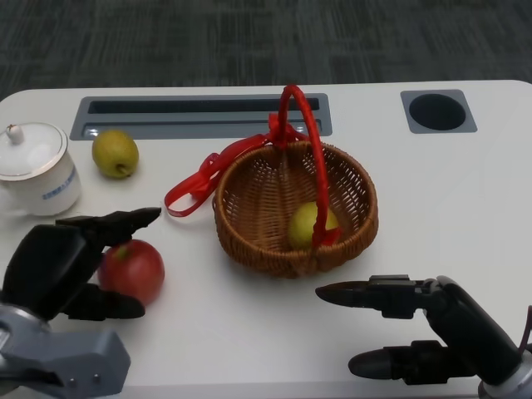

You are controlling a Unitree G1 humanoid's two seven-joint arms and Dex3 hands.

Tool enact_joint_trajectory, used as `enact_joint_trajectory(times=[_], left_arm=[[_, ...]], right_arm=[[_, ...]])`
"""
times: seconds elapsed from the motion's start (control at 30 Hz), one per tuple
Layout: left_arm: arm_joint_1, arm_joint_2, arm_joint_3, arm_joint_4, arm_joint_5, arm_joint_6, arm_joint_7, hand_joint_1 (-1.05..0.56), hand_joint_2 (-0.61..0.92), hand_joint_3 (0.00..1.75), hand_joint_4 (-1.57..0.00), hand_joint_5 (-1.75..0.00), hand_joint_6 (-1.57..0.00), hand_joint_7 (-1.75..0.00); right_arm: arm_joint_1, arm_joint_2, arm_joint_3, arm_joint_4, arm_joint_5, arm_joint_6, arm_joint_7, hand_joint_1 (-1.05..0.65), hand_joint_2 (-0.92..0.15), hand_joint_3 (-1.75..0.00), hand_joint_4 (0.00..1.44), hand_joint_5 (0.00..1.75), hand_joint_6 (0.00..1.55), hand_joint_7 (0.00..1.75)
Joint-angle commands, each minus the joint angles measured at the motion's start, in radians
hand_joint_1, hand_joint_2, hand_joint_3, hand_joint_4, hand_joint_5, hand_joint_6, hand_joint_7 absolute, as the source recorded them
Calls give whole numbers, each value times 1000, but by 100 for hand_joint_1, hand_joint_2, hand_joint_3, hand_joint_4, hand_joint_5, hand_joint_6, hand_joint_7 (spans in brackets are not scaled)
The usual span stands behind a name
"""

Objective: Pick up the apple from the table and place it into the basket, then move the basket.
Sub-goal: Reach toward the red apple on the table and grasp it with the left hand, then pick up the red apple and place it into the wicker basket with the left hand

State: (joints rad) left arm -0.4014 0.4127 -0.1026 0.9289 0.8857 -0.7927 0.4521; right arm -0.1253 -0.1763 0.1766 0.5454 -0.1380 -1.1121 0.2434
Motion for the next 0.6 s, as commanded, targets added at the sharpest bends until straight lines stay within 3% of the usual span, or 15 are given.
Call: enact_joint_trajectory(times=[0.03,0.2,0.47,0.6], left_arm=[[-73,16,-85,118,11,53,56,-81,62,1,-63,-1,-51,-1],[-149,-12,-192,258,7,129,105,-81,63,0,-61,0,-50,0],[-225,-60,-288,370,-37,245,71,-72,66,1,-55,0,-44,0],[-241,-75,-317,389,-65,265,56,-63,68,1,-65,-4,-52,-3]], right_arm=[[5,-16,-6,-7,14,-5,-3,-52,-88,0,74,0,69,0],[9,-17,-4,-10,21,-3,1,-51,-88,0,74,0,69,0],[7,-12,-3,-5,20,-10,-2,-51,-88,0,75,0,69,0],[12,-9,-3,-11,20,-6,-4,-51,-88,0,75,0,69,0]])
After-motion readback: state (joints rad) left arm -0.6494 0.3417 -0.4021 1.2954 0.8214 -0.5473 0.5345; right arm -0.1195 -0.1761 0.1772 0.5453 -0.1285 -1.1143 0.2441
